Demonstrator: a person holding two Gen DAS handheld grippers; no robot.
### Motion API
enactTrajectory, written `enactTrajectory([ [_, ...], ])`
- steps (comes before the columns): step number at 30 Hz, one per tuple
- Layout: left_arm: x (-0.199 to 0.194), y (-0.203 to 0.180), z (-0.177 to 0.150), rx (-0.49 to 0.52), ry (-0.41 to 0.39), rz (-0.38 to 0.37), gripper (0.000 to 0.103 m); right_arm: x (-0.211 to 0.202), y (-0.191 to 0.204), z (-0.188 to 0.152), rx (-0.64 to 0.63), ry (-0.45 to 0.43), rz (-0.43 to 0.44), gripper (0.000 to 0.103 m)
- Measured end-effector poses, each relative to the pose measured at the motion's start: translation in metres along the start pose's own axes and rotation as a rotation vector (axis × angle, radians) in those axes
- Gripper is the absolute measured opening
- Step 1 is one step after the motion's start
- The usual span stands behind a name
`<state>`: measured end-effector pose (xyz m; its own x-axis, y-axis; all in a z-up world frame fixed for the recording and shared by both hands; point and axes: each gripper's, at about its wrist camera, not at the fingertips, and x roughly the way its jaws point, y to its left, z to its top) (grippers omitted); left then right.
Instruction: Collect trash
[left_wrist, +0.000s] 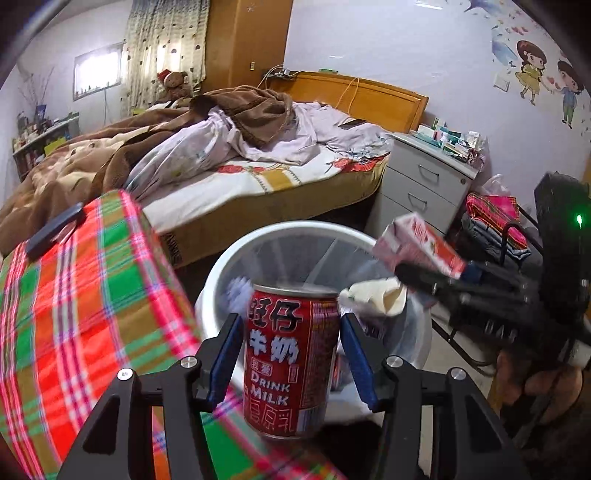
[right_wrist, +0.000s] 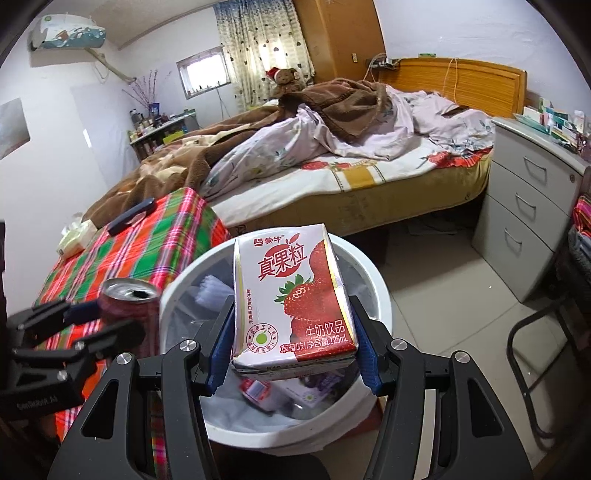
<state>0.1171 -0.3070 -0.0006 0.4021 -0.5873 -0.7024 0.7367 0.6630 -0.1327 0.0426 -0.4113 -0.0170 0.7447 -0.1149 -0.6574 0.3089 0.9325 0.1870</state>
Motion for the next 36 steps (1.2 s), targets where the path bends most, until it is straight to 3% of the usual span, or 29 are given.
enactTrajectory([
  [6, 0.021, -0.016, 0.017, 0.025, 0.008, 0.011, 0.055, 0.011, -0.008, -0.001, 0.003, 0.034, -0.009, 0.058],
  [11, 0.033, -0.012, 0.020, -0.019, 0.015, -0.015, 0.055, 0.018, -0.010, -0.002, -0.008, 0.068, -0.024, 0.058],
  [13, 0.036, -0.009, 0.018, -0.030, 0.022, 0.007, 0.057, 0.019, -0.010, -0.004, -0.015, 0.081, -0.020, 0.058],
  [15, 0.036, -0.006, 0.014, -0.043, 0.027, 0.023, 0.060, 0.020, -0.011, -0.004, -0.013, 0.084, -0.037, 0.061],
  [16, 0.035, -0.004, 0.013, -0.047, 0.029, 0.019, 0.060, 0.019, -0.012, -0.005, -0.010, 0.085, -0.044, 0.067],
  [24, 0.012, 0.001, -0.001, -0.076, -0.005, 0.039, 0.062, 0.004, -0.004, -0.005, -0.016, 0.045, -0.033, 0.068],
  [31, -0.026, -0.004, -0.016, -0.075, -0.054, 0.090, 0.062, -0.031, 0.018, -0.011, -0.068, -0.057, -0.056, 0.068],
  [36, -0.059, -0.006, -0.038, -0.085, -0.106, 0.174, 0.062, -0.051, 0.034, -0.019, -0.093, -0.115, -0.081, 0.068],
])
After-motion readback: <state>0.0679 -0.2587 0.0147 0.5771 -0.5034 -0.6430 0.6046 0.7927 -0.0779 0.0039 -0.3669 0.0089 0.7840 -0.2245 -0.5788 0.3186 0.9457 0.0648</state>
